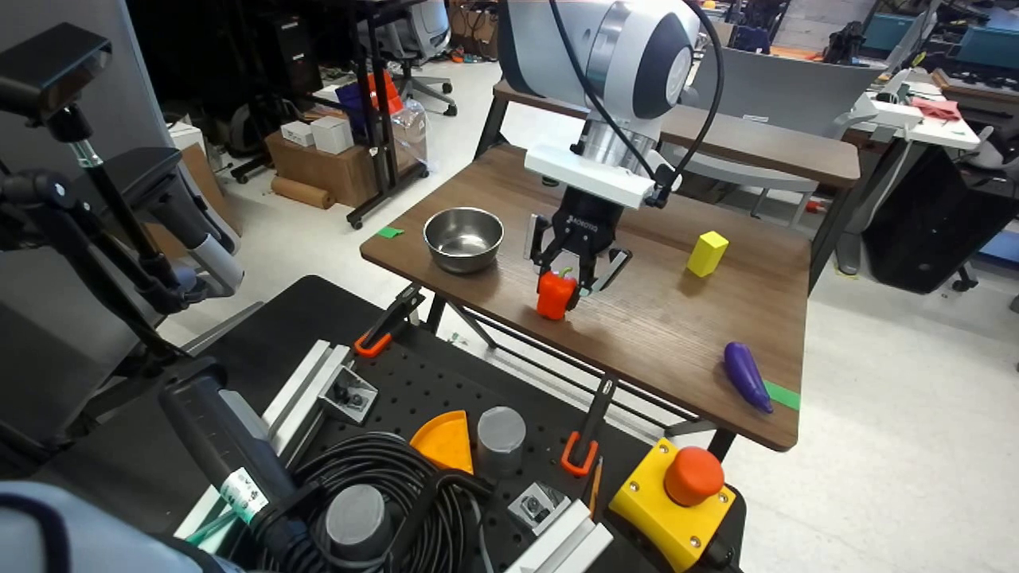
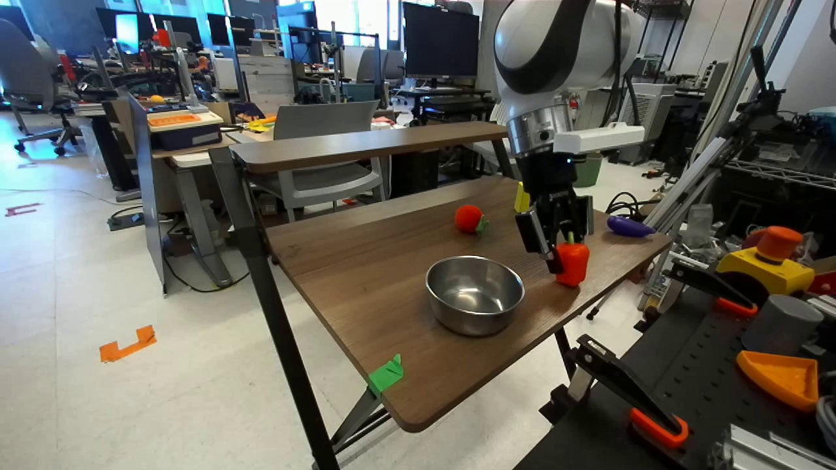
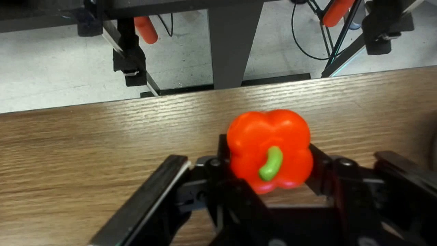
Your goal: Pick the orange object and move it to the bottom on the table
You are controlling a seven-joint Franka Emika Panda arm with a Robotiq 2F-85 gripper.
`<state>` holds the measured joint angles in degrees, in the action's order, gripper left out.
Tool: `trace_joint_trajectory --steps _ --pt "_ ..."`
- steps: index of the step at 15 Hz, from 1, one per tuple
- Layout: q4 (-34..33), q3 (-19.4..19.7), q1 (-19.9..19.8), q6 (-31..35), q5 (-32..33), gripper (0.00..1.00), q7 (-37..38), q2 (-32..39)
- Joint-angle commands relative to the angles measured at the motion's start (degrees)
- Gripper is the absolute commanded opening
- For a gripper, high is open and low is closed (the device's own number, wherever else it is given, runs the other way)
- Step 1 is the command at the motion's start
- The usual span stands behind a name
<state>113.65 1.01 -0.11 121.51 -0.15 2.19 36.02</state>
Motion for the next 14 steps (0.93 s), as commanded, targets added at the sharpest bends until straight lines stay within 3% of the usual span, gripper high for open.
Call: trace_joint_trajectory --steps 1,2,3,7,10,13,14 --pt "1.81 -0.07 0.54 0.97 0.26 0.22 0.50 -0.69" --pt "1.82 -0.07 0.60 1.05 0.24 0.60 0.48 -0.67" --pt "1.79 -0.07 0.66 0.88 0.22 0.73 0.52 -0.70" --pt "3.37 0.03 0.89 0.56 0.65 0.99 0.37 -2.56" --pt "7.48 -0.32 1.21 0.28 0.91 1.00 -0.07 -8.76" --pt "14.24 -1.20 1.05 7.09 -1.09 1.00 0.24 -18.42" --pt "7.01 -0.70 0.97 2.88 -0.02 1.00 0.06 -10.12"
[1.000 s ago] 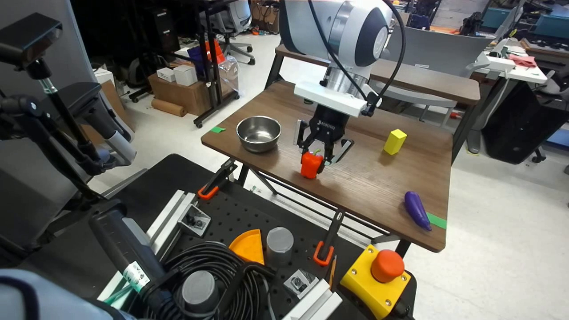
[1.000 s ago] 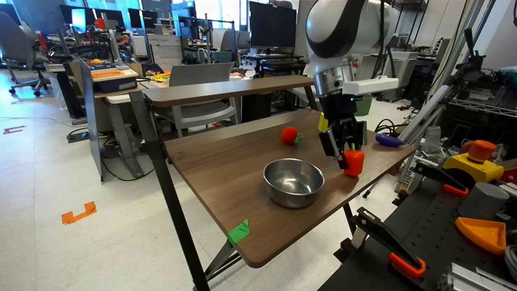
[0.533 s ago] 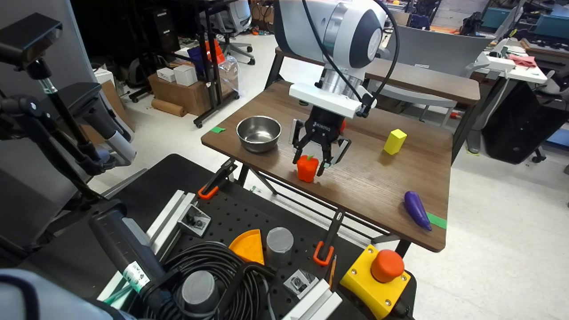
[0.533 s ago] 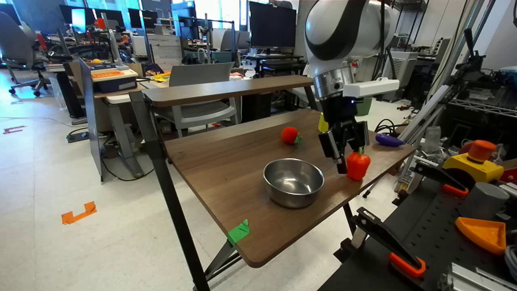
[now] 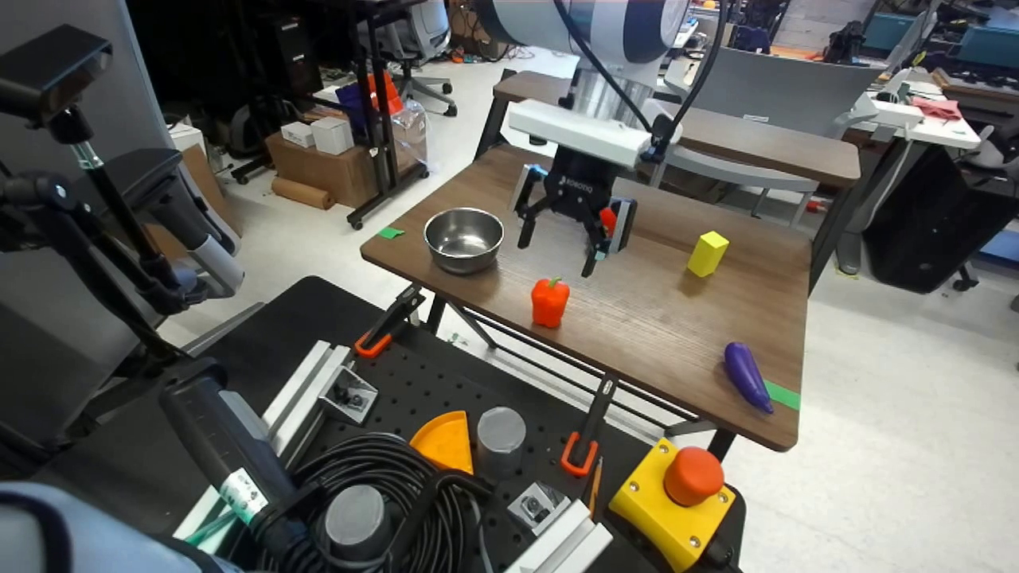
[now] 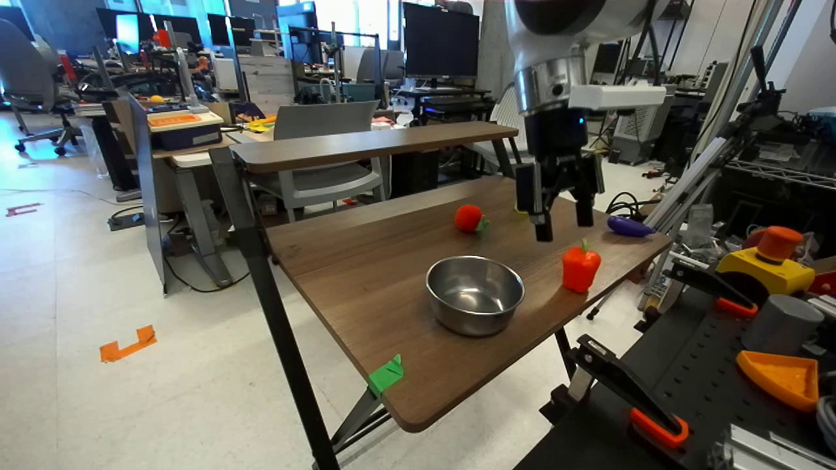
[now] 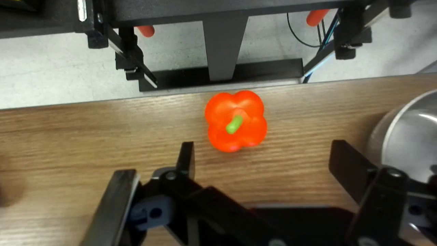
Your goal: Pick the orange object and move it to the bottom on the table
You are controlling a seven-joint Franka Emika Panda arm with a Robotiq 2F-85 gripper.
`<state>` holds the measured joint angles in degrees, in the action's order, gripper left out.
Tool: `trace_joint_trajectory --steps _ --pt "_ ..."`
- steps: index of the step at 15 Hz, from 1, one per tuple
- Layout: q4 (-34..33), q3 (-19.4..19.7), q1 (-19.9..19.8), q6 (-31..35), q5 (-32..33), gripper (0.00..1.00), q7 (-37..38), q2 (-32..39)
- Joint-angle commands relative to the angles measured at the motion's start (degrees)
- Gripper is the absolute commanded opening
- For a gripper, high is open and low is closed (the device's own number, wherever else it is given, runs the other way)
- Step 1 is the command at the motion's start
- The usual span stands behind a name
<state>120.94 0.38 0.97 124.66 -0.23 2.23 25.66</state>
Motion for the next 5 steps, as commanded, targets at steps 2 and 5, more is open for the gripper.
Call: trace_joint_trajectory --steps 2,5 --pt "1.20 -0.21 -0.10 -0.30 0.04 1.00 0.02 -2.81" --pt "0.79 -0.17 -0.15 -0.15 0.04 1.00 0.02 -0.88"
